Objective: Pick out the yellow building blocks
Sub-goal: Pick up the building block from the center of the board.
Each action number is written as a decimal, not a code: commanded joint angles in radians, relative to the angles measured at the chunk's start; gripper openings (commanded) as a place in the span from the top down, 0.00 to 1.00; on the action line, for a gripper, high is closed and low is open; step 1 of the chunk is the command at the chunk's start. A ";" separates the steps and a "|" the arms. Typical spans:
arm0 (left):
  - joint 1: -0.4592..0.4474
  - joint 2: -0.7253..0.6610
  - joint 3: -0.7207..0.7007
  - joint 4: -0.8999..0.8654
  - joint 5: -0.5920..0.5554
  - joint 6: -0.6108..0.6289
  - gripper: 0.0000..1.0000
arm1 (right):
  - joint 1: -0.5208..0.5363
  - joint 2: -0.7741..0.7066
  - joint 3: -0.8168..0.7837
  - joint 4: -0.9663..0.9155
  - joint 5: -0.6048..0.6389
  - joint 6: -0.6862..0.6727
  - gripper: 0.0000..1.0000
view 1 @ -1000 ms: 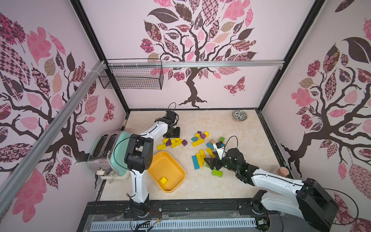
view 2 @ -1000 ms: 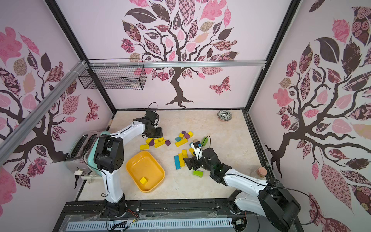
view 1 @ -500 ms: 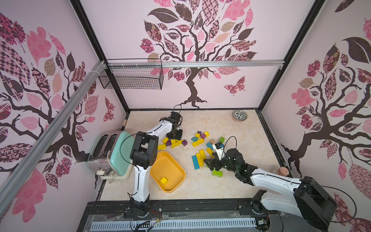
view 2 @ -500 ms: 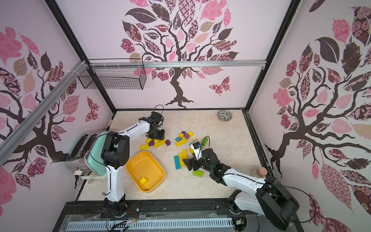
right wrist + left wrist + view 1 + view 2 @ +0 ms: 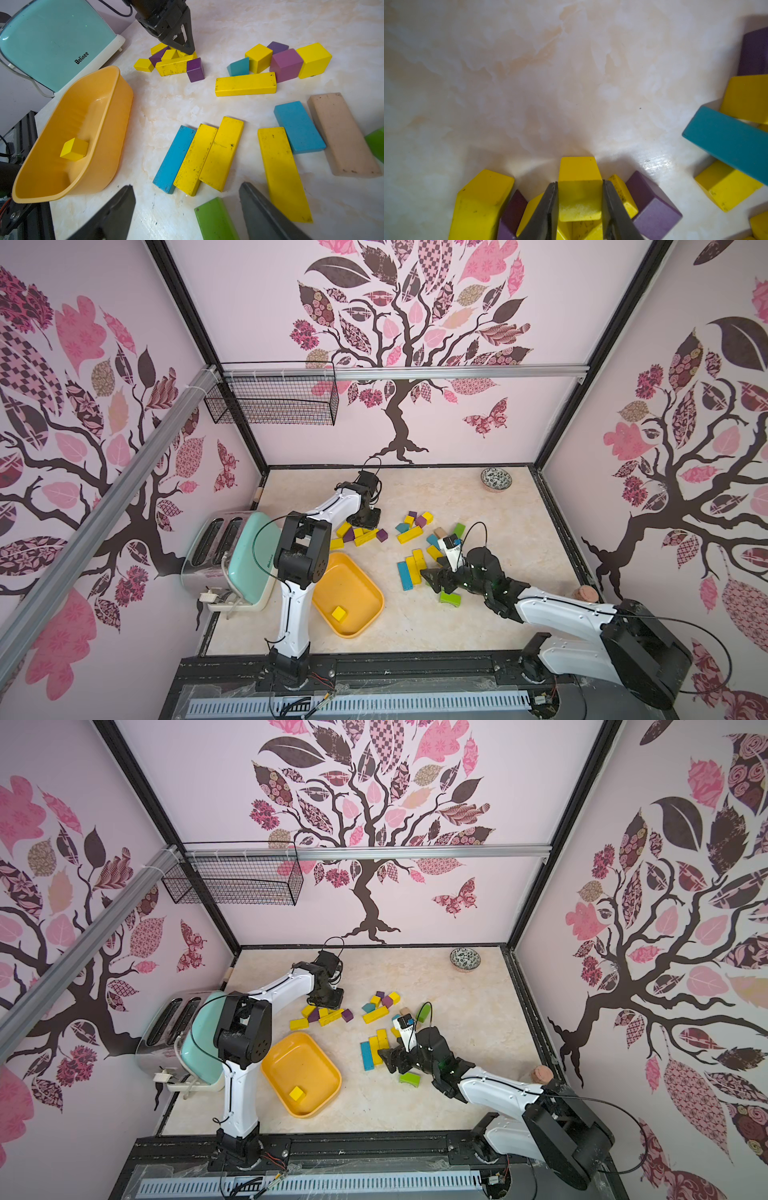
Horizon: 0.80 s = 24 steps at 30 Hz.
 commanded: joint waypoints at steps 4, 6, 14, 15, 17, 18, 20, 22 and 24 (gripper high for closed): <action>-0.030 0.012 -0.012 0.009 -0.066 0.044 0.66 | 0.001 -0.001 0.001 0.014 -0.009 0.005 0.17; -0.037 0.018 -0.014 0.005 -0.078 0.044 0.63 | 0.001 -0.001 0.002 0.013 -0.010 0.006 0.17; -0.040 0.025 -0.020 0.020 -0.084 0.037 0.66 | 0.001 -0.008 0.002 0.005 -0.008 0.003 0.17; -0.040 0.025 -0.020 0.020 -0.082 0.036 0.66 | 0.001 -0.010 0.003 0.005 -0.008 0.003 0.17; -0.040 0.026 -0.019 0.021 -0.078 0.033 0.63 | 0.001 -0.012 0.002 0.005 -0.006 0.003 0.17; -0.040 0.025 -0.017 0.019 -0.077 0.033 0.61 | 0.001 -0.010 0.002 0.003 -0.005 0.003 0.17; -0.040 0.024 -0.018 0.017 -0.077 0.032 0.61 | 0.001 -0.011 0.005 0.003 -0.006 0.003 0.17; -0.040 0.019 -0.022 0.021 -0.080 0.033 0.61 | 0.001 -0.009 0.005 0.002 -0.008 0.003 0.17; -0.040 0.015 -0.029 0.029 -0.079 0.035 0.60 | 0.001 -0.006 0.008 -0.004 -0.012 0.002 0.17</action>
